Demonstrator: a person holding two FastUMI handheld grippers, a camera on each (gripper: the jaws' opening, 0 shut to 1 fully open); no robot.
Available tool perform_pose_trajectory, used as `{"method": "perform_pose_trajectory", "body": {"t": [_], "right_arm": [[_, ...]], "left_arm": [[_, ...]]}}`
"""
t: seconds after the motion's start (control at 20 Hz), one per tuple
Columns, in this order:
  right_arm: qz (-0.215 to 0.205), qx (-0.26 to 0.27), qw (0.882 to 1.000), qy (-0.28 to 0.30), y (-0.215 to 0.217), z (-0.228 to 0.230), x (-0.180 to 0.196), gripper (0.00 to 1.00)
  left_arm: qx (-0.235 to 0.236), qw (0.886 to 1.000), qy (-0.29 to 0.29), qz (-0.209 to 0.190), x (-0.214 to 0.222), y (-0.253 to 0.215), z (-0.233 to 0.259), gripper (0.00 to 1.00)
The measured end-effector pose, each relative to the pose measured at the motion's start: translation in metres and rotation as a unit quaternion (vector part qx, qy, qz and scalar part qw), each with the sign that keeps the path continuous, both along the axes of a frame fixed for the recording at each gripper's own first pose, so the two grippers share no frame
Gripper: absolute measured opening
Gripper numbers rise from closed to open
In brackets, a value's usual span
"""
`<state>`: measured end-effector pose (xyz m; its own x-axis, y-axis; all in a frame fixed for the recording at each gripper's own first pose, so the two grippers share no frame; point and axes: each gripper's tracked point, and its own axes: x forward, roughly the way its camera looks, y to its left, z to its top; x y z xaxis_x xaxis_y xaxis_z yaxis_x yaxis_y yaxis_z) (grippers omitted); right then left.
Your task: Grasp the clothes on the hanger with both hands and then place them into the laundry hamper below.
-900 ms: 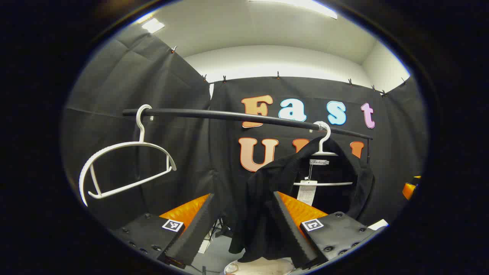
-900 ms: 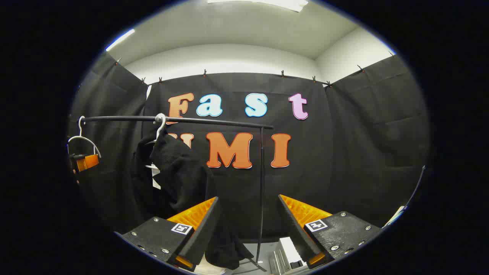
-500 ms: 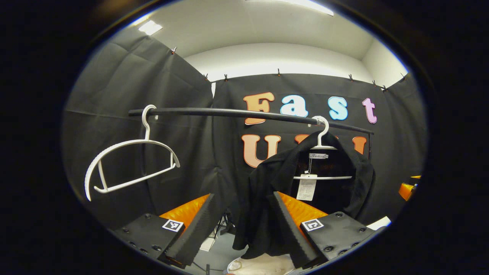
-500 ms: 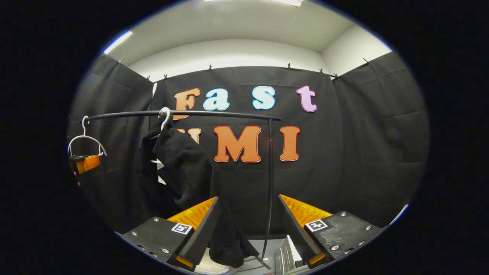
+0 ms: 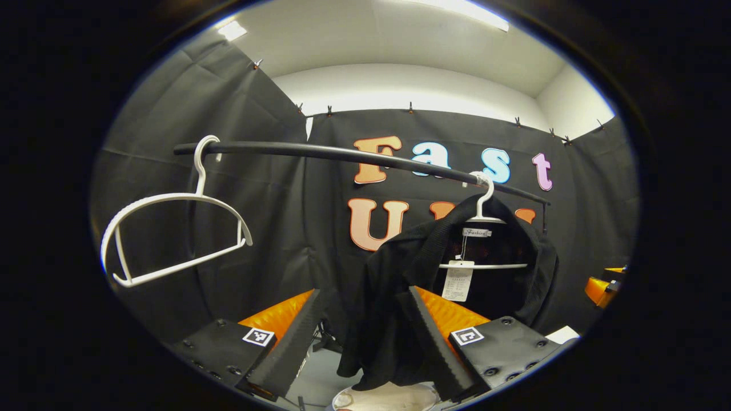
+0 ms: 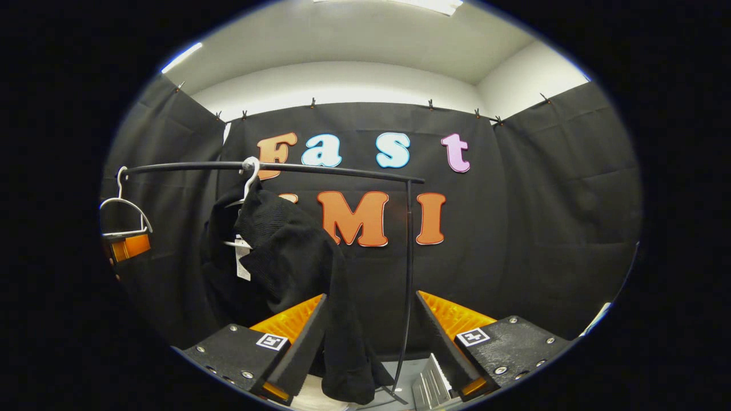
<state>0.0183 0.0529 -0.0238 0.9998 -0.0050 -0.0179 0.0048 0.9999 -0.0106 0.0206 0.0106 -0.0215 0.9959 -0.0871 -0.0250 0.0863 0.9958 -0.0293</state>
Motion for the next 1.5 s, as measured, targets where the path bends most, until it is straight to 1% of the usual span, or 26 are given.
{"method": "perform_pose_trajectory", "body": {"t": [0.05,0.1,0.2,0.25,0.3,0.35,0.4,0.45,0.5,0.55,0.6,0.65,0.7,0.8,1.0,1.05,1.3,1.35,1.4,1.45,1.5], "right_arm": [[0.001,-0.002,1.000,0.003,0.007,-0.003,0.001,0.92],[0.003,-0.004,1.000,0.004,0.015,-0.006,0.001,0.92],[0.011,-0.003,1.000,0.010,0.029,-0.012,0.006,0.92],[0.016,-0.001,1.000,0.015,0.035,-0.016,0.009,0.92],[0.022,0.000,1.000,0.023,0.042,-0.021,0.013,0.92],[0.029,0.001,0.999,0.031,0.050,-0.026,0.014,0.92],[0.037,0.001,0.999,0.035,0.057,-0.029,0.016,0.92],[0.041,0.002,0.998,0.037,0.063,-0.032,0.019,0.92],[0.046,0.005,0.998,0.040,0.069,-0.037,0.023,0.92],[0.054,0.009,0.997,0.045,0.079,-0.041,0.025,0.92],[0.061,0.011,0.997,0.048,0.085,-0.044,0.029,0.92],[0.063,0.011,0.997,0.050,0.090,-0.048,0.033,0.92],[0.058,0.012,0.997,0.053,0.091,-0.052,0.038,0.92],[0.055,0.017,0.997,0.059,0.099,-0.060,0.050,0.92],[0.053,0.021,0.996,0.072,0.114,-0.078,0.073,0.92],[0.053,0.020,0.996,0.075,0.116,-0.083,0.079,0.92],[0.048,0.014,0.995,0.090,0.123,-0.100,0.113,0.92],[0.044,0.009,0.995,0.091,0.123,-0.103,0.120,0.92],[0.039,0.004,0.995,0.094,0.120,-0.105,0.128,0.92],[0.034,0.001,0.995,0.095,0.118,-0.107,0.135,0.92],[0.030,0.001,0.995,0.096,0.117,-0.108,0.141,1.00]], "left_arm": [[0.000,1.000,0.002,-0.004,0.003,0.000,-0.003,0.96],[0.004,1.000,0.003,-0.008,0.007,0.001,-0.005,0.96],[0.015,1.000,0.005,-0.001,0.010,0.009,-0.007,0.97],[0.018,1.000,0.004,0.006,0.012,0.013,-0.006,0.93],[0.018,1.000,0.001,0.017,0.013,0.018,-0.004,0.97],[0.014,1.000,0.001,0.022,0.013,0.021,-0.003,0.93],[0.008,1.000,0.002,0.017,0.014,0.018,-0.002,0.96],[0.003,1.000,0.003,0.011,0.015,0.016,-0.001,0.93],[0.002,1.000,0.004,0.010,0.016,0.016,-0.001,0.93],[0.002,1.000,0.002,0.011,0.017,0.019,-0.001,0.96],[0.004,1.000,0.000,0.011,0.018,0.019,0.000,0.93],[0.007,1.000,-0.001,0.010,0.019,0.018,-0.001,0.93],[0.012,1.000,-0.001,0.009,0.020,0.018,-0.002,0.97],[0.015,1.000,-0.002,0.008,0.022,0.019,-0.005,0.97],[0.006,1.000,0.004,0.002,0.023,0.019,-0.012,0.96],[0.004,1.000,0.005,0.001,0.022,0.019,-0.012,0.93],[0.009,1.000,0.013,-0.001,0.024,0.019,-0.021,0.93],[0.009,1.000,0.016,-0.002,0.024,0.019,-0.023,0.96],[0.009,1.000,0.020,-0.003,0.026,0.018,-0.027,0.93],[0.009,1.000,0.023,-0.004,0.028,0.016,-0.030,0.93],[0.010,1.000,0.025,-0.005,0.030,0.015,-0.033,0.96]]}}
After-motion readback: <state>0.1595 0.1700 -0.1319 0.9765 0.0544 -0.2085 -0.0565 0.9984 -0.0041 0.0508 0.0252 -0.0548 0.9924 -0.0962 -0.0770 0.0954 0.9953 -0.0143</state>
